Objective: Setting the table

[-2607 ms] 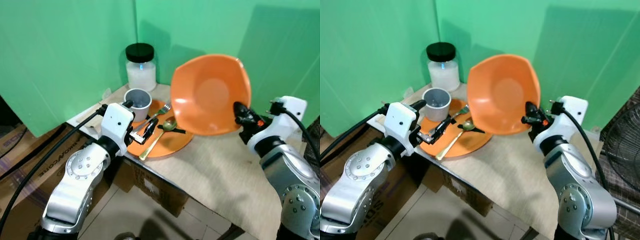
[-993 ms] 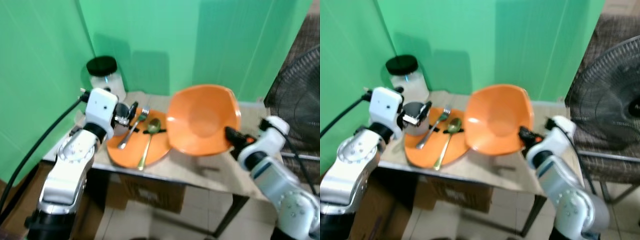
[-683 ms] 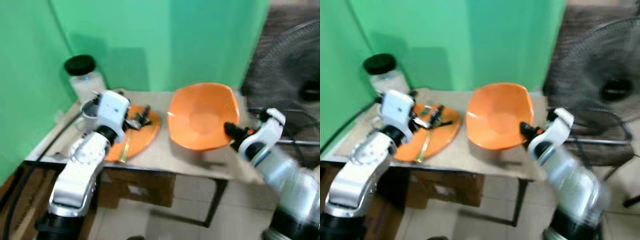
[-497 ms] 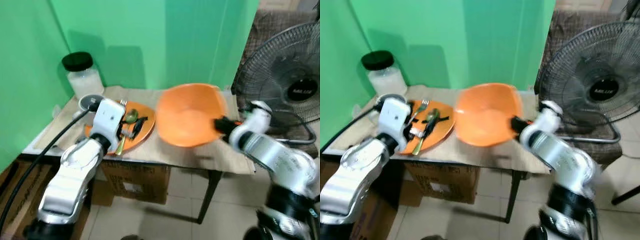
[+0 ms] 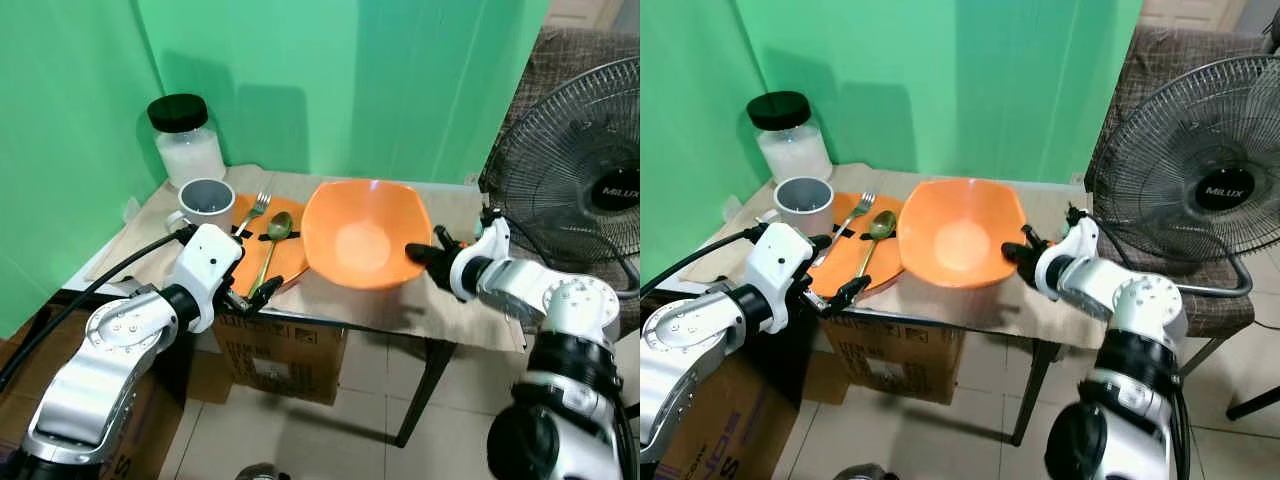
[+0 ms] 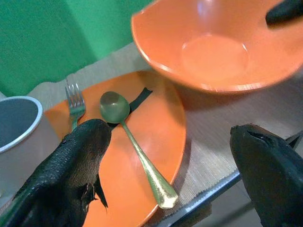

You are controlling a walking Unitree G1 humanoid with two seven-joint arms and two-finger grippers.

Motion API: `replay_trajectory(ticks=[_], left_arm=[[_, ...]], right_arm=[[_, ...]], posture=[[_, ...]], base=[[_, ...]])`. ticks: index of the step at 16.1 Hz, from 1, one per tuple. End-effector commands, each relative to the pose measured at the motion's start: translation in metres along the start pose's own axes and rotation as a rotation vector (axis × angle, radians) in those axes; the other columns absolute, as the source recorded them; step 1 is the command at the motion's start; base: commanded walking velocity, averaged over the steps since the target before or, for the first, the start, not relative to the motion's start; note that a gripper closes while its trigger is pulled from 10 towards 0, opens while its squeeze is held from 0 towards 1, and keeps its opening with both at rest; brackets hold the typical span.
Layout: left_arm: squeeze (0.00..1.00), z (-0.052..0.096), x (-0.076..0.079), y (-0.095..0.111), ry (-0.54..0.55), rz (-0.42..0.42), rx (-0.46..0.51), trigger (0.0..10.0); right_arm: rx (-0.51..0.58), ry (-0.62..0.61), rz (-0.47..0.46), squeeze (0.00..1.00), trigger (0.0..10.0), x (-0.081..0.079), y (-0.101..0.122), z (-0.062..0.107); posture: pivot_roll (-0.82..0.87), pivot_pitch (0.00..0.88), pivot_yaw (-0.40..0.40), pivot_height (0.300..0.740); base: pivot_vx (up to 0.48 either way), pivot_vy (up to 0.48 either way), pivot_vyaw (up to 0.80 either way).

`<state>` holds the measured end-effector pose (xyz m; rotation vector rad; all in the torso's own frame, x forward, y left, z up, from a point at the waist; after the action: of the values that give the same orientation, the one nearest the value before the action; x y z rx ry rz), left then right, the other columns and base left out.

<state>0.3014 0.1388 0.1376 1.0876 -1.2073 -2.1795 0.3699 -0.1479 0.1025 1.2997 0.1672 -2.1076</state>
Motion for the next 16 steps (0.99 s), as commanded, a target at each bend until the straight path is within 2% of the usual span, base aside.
replay_trajectory(ticks=[1,4,6,7,8,11,12,13,14,15,16], left_arm=[[0.00,0.001,-0.005,0.006,0.004,-0.022,0.014,10.0],[0.00,-0.001,-0.001,0.007,-0.026,-0.021,0.014,10.0],[0.00,0.002,0.001,0.007,-0.044,-0.021,0.012,10.0],[0.00,0.004,0.001,0.006,-0.048,-0.022,0.007,10.0],[0.00,0.004,0.001,0.005,-0.048,-0.022,0.006,10.0],[0.00,0.009,-0.008,0.000,-0.017,-0.015,-0.019,10.0],[0.00,0.009,-0.013,-0.001,-0.002,-0.012,-0.025,10.0],[0.00,0.010,-0.021,-0.001,0.037,-0.011,-0.030,10.0],[0.00,0.011,-0.035,-0.003,0.102,-0.010,-0.036,10.0],[0.00,0.011,-0.042,-0.003,0.132,-0.007,-0.038,10.0],[0.24,0.014,-0.063,-0.006,0.234,-0.006,-0.047,10.0]], right_arm=[[0.032,0.042,-0.007,0.00,10.0,-0.012,0.010,0.001],[0.063,0.007,-0.043,0.00,10.0,-0.011,0.021,-0.009],[0.069,-0.049,-0.092,0.00,10.0,-0.003,0.024,-0.015],[0.051,-0.078,-0.107,0.38,10.0,0.002,0.022,-0.016],[0.040,-0.086,-0.115,0.55,10.0,0.004,0.021,-0.017],[0.009,-0.087,-0.110,0.82,10.0,0.006,0.020,-0.015],[0.008,-0.087,-0.115,0.95,10.0,0.005,0.020,-0.016],[0.010,-0.071,-0.093,1.00,10.0,-0.001,0.021,-0.015],[0.010,-0.058,-0.083,1.00,10.0,-0.005,0.022,-0.013],[0.009,-0.054,-0.083,1.00,10.0,-0.006,0.022,-0.012],[-0.003,-0.035,-0.051,1.00,10.0,-0.008,0.022,-0.007]], posture=[[0.09,0.000,0.021,0.740],[0.09,0.000,0.023,0.740],[0.09,0.000,0.022,0.740],[0.09,0.000,0.019,0.740],[0.09,0.000,0.019,0.740],[0.09,0.000,0.019,0.740],[0.09,0.000,0.019,0.740],[0.09,0.000,0.024,0.740],[0.09,0.000,0.025,0.740],[0.09,0.000,0.025,0.740],[0.09,0.000,0.024,0.740]], base=[[0.000,0.000,0.00],[0.000,0.000,0.00],[0.000,0.000,0.00],[0.000,0.000,0.00],[0.000,0.000,0.00],[0.000,0.000,0.00],[0.000,0.000,0.00],[0.000,0.000,0.00],[0.000,0.000,0.00],[0.000,0.000,0.00],[0.000,0.000,0.00]])
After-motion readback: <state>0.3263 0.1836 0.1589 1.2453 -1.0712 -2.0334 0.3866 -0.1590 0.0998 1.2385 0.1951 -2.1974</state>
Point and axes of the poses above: a point about 5 cm out from each wrist's last joint towards the gripper, its own z axis pointing back from the gripper into the wrist, its own y axis along the axis of the wrist's last joint, x = y × z, the point moved 6 cm from there along -z, pointing out of the wrist towards the gripper, and after that the axes turned 11 degrees about -z, right-handed, at the moved point
